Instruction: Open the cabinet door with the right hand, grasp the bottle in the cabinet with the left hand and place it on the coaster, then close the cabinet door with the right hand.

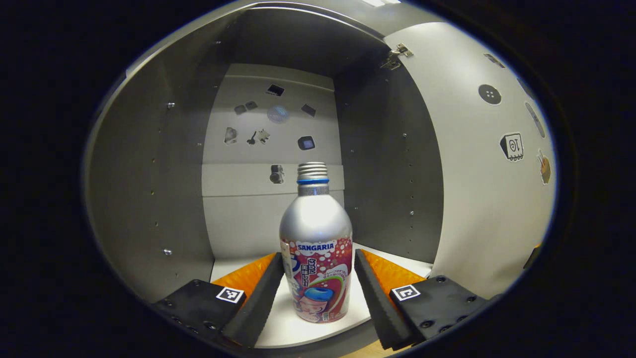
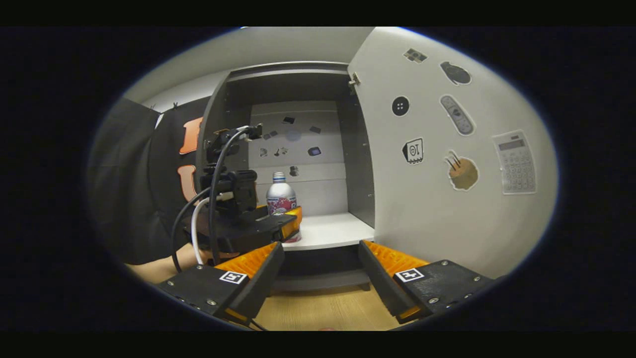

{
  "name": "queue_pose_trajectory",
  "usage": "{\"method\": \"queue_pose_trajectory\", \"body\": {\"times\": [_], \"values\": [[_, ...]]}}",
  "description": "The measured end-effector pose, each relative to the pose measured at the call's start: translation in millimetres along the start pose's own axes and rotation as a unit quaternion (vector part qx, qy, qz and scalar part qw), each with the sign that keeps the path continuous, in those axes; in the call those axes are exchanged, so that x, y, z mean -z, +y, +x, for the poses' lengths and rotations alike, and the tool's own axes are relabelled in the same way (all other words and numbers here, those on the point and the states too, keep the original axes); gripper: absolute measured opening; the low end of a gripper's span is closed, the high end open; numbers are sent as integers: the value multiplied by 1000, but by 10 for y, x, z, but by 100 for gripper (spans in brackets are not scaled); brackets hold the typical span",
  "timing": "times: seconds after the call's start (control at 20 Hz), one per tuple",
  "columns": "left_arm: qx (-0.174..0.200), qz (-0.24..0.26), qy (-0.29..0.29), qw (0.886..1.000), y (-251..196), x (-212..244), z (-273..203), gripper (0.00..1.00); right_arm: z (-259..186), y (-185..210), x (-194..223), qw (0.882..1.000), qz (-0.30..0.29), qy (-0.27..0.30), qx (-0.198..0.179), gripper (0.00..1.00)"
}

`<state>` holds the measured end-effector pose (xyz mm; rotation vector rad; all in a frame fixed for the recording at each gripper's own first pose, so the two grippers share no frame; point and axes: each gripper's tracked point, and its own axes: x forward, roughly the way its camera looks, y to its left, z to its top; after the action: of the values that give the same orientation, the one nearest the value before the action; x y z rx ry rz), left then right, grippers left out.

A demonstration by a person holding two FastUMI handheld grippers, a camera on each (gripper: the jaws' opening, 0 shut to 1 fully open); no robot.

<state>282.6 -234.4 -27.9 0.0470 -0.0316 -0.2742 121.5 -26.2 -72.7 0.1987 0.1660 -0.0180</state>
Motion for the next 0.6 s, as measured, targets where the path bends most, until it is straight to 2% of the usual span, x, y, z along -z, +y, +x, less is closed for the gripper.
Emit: {"method": "queue_pose_trajectory", "body": {"times": [0.1,0.2,0.4,0.6], "values": [[-12,7,3,1000,5,12,19,93,11,-75,4,1000,-7,2,2,93],[-19,7,3,1000,0,10,19,86,-35,-131,11,1000,-15,2,2,93],[-22,13,3,1000,-14,-14,-9,84,-118,-178,12,1000,-21,2,-11,93],[-40,5,-19,999,-15,-145,-292,83,-149,-206,-9,999,-20,-1,-34,93]]}}
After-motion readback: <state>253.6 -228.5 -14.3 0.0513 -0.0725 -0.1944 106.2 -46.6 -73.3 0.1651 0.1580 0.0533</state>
